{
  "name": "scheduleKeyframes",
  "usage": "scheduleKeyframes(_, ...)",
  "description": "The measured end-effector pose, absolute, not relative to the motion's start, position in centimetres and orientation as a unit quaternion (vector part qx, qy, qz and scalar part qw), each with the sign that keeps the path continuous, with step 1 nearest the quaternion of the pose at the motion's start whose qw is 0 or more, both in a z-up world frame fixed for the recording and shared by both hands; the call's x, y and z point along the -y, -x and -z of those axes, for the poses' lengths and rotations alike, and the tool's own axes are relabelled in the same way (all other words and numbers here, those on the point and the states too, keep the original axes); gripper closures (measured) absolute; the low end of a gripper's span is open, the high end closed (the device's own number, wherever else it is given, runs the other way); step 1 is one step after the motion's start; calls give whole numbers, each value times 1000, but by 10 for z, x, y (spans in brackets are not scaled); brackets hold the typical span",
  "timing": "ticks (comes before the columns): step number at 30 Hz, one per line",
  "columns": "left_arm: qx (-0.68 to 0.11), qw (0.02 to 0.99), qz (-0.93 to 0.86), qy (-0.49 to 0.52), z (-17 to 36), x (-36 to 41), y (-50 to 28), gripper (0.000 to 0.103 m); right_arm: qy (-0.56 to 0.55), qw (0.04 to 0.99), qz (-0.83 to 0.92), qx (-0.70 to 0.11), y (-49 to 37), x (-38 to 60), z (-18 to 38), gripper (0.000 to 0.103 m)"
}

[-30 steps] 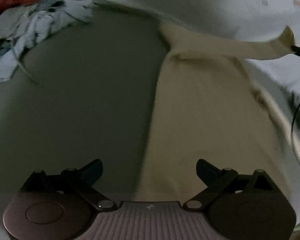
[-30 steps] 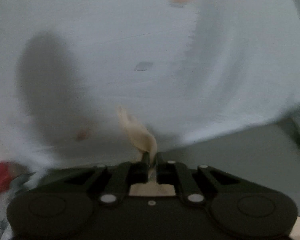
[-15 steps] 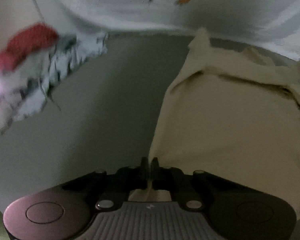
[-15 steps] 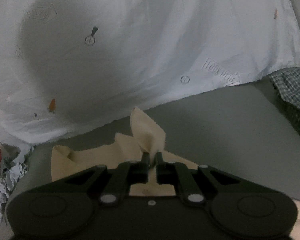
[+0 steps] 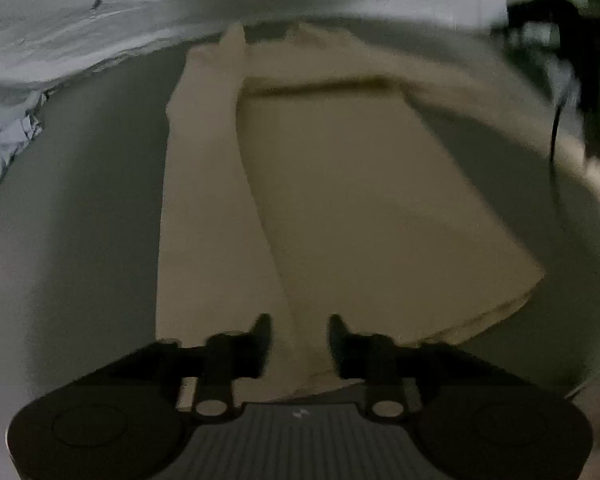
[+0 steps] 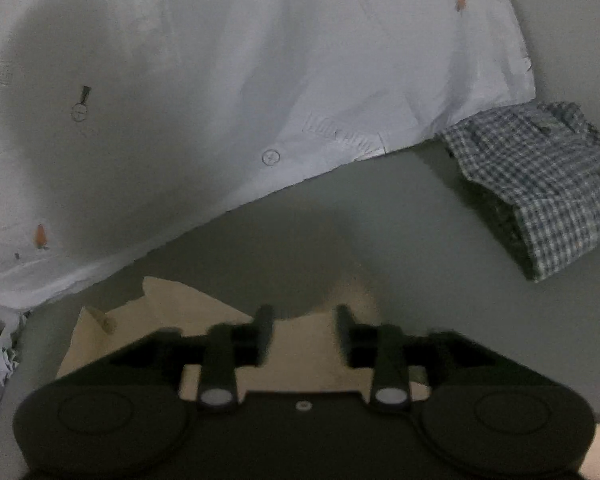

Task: Fold clothes

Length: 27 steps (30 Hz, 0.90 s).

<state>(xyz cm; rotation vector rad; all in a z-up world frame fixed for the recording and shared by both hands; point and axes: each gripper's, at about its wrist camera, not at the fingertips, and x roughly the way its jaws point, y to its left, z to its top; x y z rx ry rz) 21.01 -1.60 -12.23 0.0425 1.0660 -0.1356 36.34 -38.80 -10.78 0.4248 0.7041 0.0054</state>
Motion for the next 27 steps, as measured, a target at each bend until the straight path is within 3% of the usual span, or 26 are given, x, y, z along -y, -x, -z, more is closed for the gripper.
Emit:
scheduleKeyframes(1,-499,864,66,-1,117,9,-210,41,-203,916,-9,-347,-361,386,109,53)
scheduleKeyframes(10,-475,876,17,83,114,-54,-264,41,-143,920,-127,-342,-388,291,99,37)
scheduleKeyframes(20,-472,874,27,111,137,-116,-356,40,-114,869,-290,-384,-512,151,111,39)
scheduleKeyframes(27,-468,871,34,149,151,-150,-411,39,-63,810,-351,-465,-602,88,157,40)
